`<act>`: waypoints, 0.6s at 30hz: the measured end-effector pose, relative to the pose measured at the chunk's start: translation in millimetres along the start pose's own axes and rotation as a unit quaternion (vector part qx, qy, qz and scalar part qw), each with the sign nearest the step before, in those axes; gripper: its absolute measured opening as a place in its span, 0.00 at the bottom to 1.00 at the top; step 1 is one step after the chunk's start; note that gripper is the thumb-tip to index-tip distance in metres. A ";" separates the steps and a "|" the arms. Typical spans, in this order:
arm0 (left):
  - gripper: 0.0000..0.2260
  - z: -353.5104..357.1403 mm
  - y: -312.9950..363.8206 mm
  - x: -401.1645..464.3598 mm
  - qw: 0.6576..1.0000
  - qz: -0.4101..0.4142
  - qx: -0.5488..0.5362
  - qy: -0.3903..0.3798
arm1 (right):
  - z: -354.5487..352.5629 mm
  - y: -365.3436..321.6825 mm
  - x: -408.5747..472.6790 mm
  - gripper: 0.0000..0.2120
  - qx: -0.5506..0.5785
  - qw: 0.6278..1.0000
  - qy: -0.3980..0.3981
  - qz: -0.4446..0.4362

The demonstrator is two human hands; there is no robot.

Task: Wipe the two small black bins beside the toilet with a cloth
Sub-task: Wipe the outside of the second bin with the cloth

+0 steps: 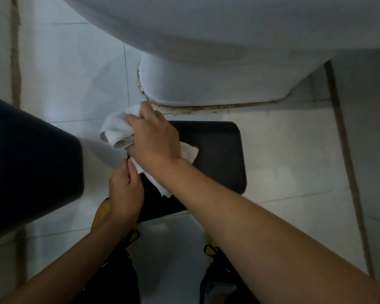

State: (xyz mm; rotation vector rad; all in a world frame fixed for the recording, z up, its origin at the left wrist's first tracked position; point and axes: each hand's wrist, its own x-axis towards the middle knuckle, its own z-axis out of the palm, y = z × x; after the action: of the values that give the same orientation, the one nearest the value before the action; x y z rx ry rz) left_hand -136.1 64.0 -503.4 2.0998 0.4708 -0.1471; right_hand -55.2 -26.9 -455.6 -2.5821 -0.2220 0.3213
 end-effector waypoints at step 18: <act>0.19 1.6 4.1 3.4 1.000 0.003 -0.001 -0.011 | -19.0 45.0 -5.0 0.17 -0.020 0.985 0.086 0.148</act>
State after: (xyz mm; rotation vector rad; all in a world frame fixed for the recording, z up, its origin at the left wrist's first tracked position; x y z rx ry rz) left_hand -131.2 61.7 -502.0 2.0959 0.4518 -0.1671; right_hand -50.6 -75.3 -462.2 -2.6637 0.2218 0.1977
